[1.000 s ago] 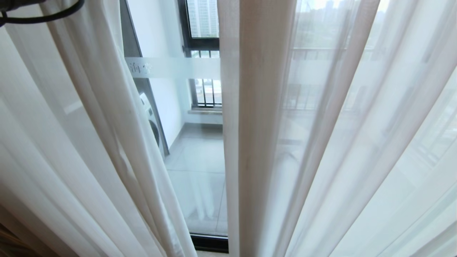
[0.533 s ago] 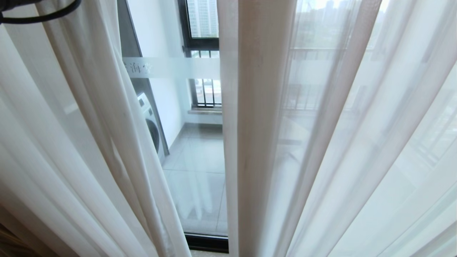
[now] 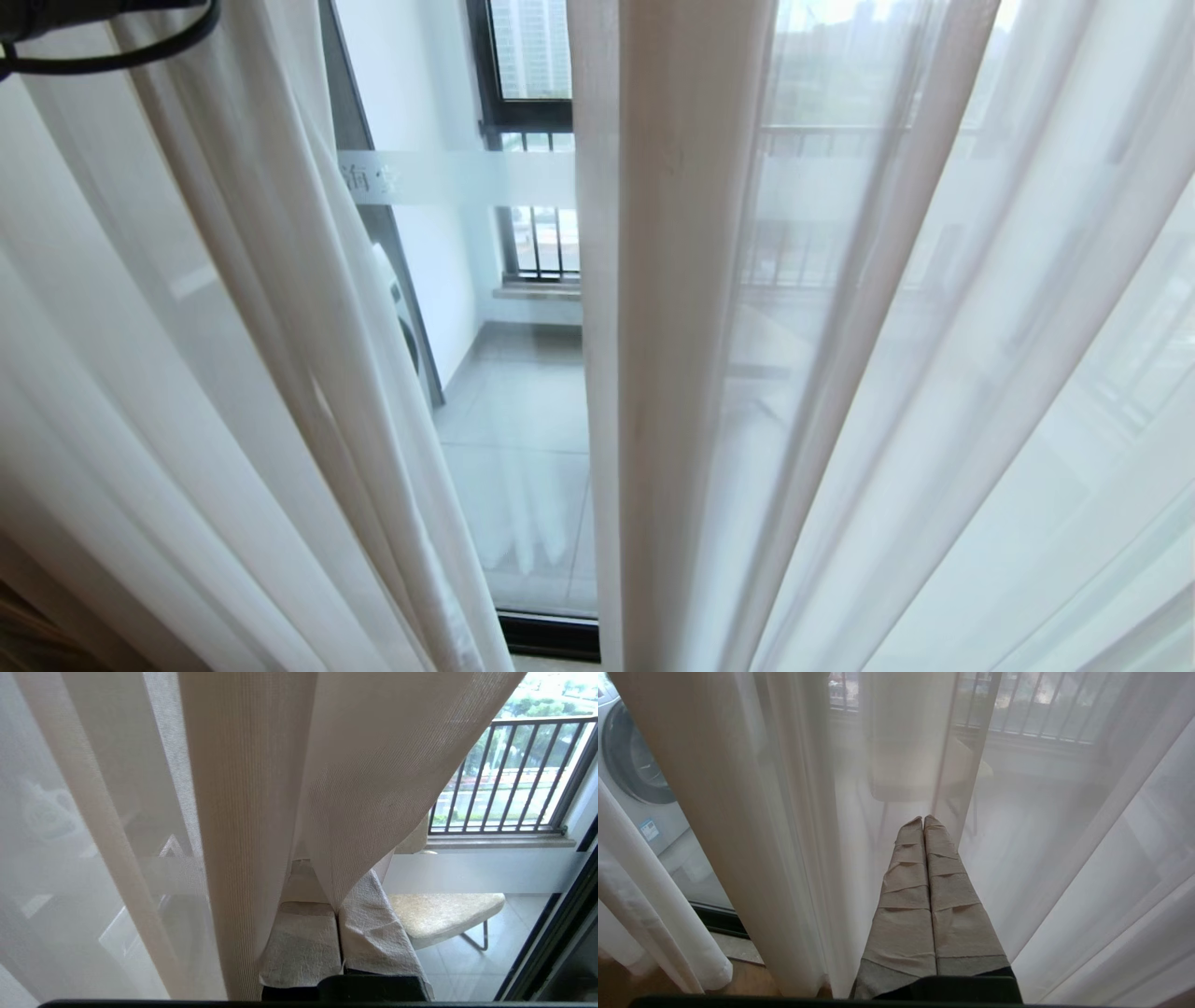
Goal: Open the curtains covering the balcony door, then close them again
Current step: Pull the inner curtains open on both sides
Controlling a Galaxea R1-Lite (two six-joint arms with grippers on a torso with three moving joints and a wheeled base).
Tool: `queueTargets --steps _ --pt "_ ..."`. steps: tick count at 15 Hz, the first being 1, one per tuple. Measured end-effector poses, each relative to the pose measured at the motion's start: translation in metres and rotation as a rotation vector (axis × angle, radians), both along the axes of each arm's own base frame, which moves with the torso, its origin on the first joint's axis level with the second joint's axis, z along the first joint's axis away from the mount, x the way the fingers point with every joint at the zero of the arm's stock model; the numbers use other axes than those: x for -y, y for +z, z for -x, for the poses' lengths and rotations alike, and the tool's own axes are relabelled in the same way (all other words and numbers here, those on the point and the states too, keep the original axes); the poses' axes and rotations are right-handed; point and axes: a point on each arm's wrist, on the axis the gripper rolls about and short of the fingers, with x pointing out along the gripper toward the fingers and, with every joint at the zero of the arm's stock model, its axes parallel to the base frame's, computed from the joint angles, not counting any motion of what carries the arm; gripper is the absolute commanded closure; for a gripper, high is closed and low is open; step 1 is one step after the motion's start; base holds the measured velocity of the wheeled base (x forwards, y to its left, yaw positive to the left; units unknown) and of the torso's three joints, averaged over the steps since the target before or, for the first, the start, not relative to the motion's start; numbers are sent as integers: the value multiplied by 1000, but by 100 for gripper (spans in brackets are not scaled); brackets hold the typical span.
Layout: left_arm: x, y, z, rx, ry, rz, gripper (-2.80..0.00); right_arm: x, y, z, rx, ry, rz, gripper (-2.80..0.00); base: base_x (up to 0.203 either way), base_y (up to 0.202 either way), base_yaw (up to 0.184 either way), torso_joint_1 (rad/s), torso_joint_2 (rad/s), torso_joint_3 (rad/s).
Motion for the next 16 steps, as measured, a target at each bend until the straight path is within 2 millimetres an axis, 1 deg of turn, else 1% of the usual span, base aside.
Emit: queueTargets --steps 1,3,6,16 --pt "0 -1 0 -4 -1 0 0 0 0 0 0 1 0 0 0 0 0 0 0 0" --pt "-1 -6 0 -20 5 0 0 0 0 0 0 -2 0 0 1 123 -15 -11 -1 5" --pt "0 -10 1 -39 -2 -2 0 0 0 0 0 0 0 0 0 174 -7 7 9 4" --pt "0 -8 3 -28 -1 1 0 0 0 0 0 0 -1 0 0 183 -1 1 1 3"
